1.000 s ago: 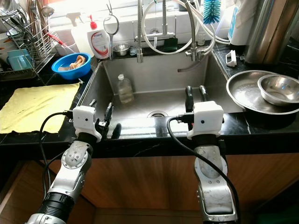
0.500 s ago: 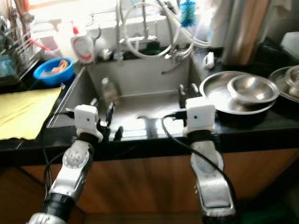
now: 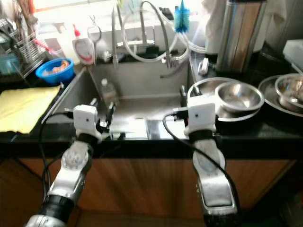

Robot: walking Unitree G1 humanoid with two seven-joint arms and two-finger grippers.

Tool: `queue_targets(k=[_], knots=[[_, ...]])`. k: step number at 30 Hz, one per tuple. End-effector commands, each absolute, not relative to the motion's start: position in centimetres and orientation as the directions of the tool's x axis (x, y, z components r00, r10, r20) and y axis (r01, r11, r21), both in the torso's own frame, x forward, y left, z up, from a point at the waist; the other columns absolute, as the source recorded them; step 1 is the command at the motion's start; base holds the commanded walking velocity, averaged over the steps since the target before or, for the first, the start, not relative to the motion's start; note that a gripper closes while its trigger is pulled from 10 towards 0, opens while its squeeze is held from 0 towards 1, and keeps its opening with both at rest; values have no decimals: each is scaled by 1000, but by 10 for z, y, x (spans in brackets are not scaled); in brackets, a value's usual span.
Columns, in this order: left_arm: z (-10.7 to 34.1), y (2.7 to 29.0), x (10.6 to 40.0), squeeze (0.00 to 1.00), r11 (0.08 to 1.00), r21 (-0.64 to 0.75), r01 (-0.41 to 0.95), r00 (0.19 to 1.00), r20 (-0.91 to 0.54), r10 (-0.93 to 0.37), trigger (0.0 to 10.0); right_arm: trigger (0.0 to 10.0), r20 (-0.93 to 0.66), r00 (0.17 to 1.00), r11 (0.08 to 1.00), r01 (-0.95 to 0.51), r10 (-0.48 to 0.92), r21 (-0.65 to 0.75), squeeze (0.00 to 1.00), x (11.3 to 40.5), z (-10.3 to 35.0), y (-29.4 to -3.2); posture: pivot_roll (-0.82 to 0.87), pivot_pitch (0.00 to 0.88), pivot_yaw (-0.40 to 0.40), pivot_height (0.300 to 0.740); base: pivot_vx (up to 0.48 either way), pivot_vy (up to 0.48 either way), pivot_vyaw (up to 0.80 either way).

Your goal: Kitchen organization

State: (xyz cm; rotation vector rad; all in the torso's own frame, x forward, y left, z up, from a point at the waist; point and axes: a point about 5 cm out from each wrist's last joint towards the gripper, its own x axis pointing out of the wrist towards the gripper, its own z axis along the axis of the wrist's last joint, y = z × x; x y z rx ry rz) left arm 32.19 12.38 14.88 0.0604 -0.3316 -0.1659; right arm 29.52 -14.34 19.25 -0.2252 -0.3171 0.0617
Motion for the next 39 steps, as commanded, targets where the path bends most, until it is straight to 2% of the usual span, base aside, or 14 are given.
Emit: queue_targets(k=[1,5,13,17,19,20,21,22,26,35,36,37,38,39], knots=[[150,132,324,0,989,79,128,939,313,-146,10000,10000,277,955,968,-34,105,-248,0,298,194,-141,-290,0,130,740,0,0,0],[150,133,325,0,990,77,122,941,309,-140,10000,10000,178,983,964,78,-33,-254,0,310,200,-160,-293,0,133,740,0,0,0],[150,131,327,0,989,71,127,942,305,-142,10000,10000,238,961,923,218,-145,-318,0,324,243,-185,-300,0,134,740,0,0,0],[151,131,328,0,990,66,126,942,306,-140,10000,10000,148,962,915,264,-228,-304,0,325,244,-202,-294,0,129,740,0,0,0],[150,131,328,0,990,65,124,942,305,-138,10000,10000,129,960,895,279,-249,-347,0,326,243,-209,-303,0,131,740,0,0,0],[150,131,328,0,990,65,123,943,303,-137,10000,10000,98,958,892,287,-270,-350,651,326,242,-216,-304,0,131,740,0,0,0],[149,130,328,0,990,66,124,943,302,-138,10000,10000,84,957,896,290,-278,-336,651,326,241,-219,-304,0,131,740,0,0,0],[148,130,328,0,990,65,125,944,300,-139,10000,10000,49,955,897,292,-292,-333,1000,326,238,-226,-313,0,131,740,0,0,0],[148,128,328,0,990,61,128,944,299,-141,10000,10000,29,951,879,296,-307,-375,1000,325,237,-231,-315,0,130,740,0,0,0],[148,126,327,0,990,54,132,943,301,-143,10000,10000,-72,953,912,257,-293,-319,1000,328,224,-231,-309,0,126,740,0,0,0],[147,126,327,0,990,55,131,943,300,-142,10000,10000,-72,959,918,239,-275,-317,894,329,223,-229,-309,0,126,740,0,0,0],[147,126,327,0,990,55,130,943,300,-141,10000,10000,-77,959,916,234,-272,-325,86,329,223,-228,-309,0,126,740,0,0,0],[147,127,327,0,990,54,129,944,300,-139,10000,10000,-85,958,914,231,-273,-334,0,329,223,-228,-309,0,126,740,0,0,0],[147,126,327,0,990,53,129,944,301,-139,10000,10000,-95,957,915,229,-274,-331,0,330,223,-229,-308,0,125,740,0,0,0]])
